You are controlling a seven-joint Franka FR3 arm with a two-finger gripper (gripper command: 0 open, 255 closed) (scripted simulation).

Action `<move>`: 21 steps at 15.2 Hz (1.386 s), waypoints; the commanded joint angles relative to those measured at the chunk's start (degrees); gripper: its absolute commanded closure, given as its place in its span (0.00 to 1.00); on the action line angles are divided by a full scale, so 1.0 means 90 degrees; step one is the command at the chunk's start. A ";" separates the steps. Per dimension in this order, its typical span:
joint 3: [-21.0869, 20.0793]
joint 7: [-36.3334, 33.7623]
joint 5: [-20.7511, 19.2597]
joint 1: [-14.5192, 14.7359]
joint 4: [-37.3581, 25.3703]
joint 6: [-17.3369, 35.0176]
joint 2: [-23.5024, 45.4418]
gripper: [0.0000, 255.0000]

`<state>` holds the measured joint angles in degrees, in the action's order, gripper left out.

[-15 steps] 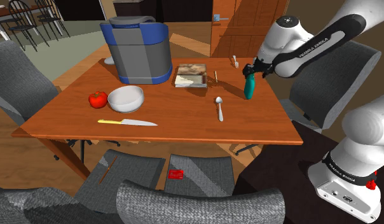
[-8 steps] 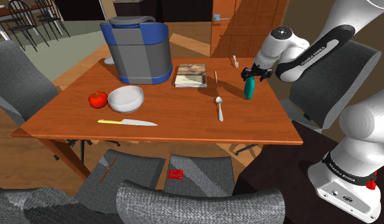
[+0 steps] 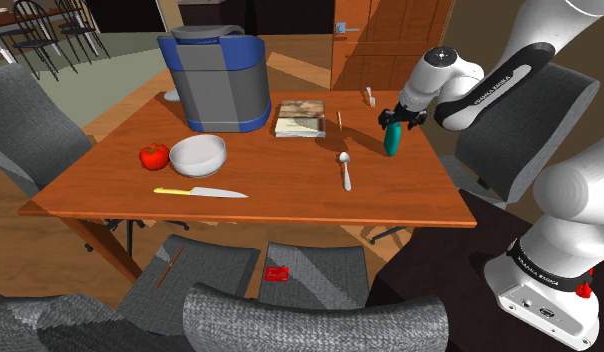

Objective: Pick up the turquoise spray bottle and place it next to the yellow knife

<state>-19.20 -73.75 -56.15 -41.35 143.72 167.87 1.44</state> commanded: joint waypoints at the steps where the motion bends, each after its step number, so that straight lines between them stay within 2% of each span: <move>1: 0.0000 0.0000 0.0000 0.0000 0.0000 0.0000 0.0000 0.00; 2: 0.0000 0.0000 0.0000 0.0000 0.0000 0.0000 0.0000 0.00; 3: 0.0000 0.0000 0.0000 0.0000 0.0000 0.0000 0.0000 1.00; 12: 0.0001 -0.0002 -0.0003 0.0000 -0.0001 0.0000 0.0002 1.00; 16: -0.0065 0.0924 0.1070 0.0052 0.0122 -0.0120 -0.0376 1.00; 21: -0.0001 0.1922 0.2235 0.0268 0.0184 -0.0370 -0.0809 1.00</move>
<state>-19.35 -58.01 -37.96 -39.37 145.07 164.94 -4.95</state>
